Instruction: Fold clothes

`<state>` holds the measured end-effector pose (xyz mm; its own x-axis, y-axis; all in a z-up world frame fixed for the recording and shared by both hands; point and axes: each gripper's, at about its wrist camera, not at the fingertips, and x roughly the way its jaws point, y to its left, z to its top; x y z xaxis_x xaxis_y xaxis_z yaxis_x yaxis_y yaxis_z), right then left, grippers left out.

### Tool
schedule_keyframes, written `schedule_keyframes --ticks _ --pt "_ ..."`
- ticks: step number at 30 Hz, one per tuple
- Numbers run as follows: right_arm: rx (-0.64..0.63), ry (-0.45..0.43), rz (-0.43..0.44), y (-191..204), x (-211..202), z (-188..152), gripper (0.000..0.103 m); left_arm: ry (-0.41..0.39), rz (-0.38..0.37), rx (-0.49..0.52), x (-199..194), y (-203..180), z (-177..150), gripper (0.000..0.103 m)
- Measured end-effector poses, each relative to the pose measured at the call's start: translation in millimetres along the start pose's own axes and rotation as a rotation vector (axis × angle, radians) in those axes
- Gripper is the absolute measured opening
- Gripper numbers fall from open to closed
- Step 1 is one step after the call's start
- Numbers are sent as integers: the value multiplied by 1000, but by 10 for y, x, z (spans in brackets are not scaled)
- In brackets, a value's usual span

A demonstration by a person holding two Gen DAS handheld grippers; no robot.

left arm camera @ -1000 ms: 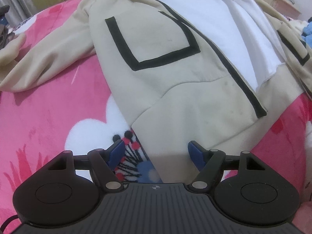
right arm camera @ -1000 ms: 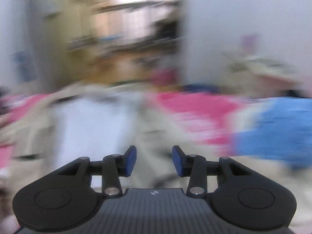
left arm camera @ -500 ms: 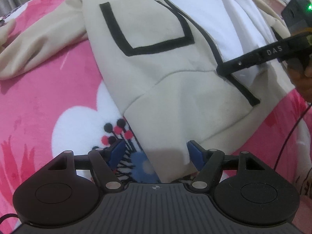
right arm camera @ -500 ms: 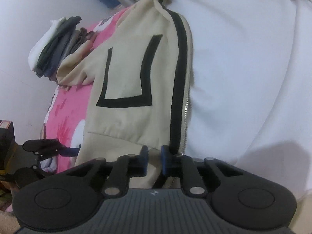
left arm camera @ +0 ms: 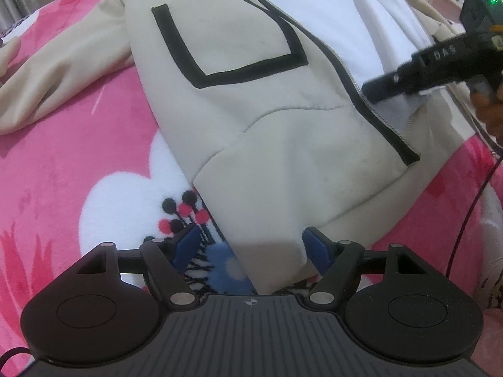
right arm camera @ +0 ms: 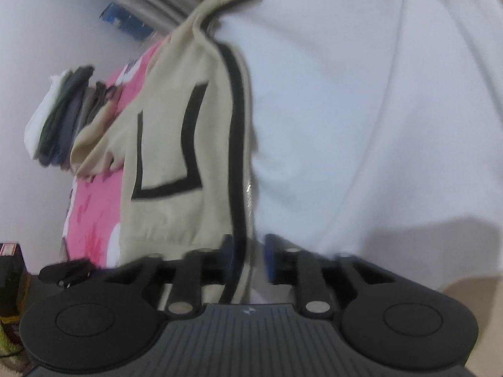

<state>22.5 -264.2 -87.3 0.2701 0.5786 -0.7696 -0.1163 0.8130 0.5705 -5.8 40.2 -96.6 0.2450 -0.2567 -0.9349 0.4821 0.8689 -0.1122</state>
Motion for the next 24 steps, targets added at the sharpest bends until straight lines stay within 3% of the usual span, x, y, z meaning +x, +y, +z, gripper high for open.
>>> schedule_keyframes --ticks 3,5,7,11,13,17,21,24 --pt "-45 20 12 82 78 -82 29 3 4 1 29 -5 10 74" --pt "-33 18 52 74 75 -94 10 2 0 -3 33 8 14 74" --pt "7 -1 87 19 18 -87 4 0 -9 -10 21 31 11 74" --pt "85 -120 159 -73 -363 -122 2 -9 -63 -17 -61 93 -11 74" --pt "110 -170 138 -197 -589 -206 2 -18 -106 -28 -106 133 -23 75" --pt "234 -139 70 -570 -595 -380 2 -19 -162 -58 -91 171 5 76" --pt "233 -155 80 -529 -590 -393 2 -22 -179 -99 -144 210 8 76" --pt "189 -167 54 -501 -656 -388 1 -56 -264 -189 -275 346 11 76"
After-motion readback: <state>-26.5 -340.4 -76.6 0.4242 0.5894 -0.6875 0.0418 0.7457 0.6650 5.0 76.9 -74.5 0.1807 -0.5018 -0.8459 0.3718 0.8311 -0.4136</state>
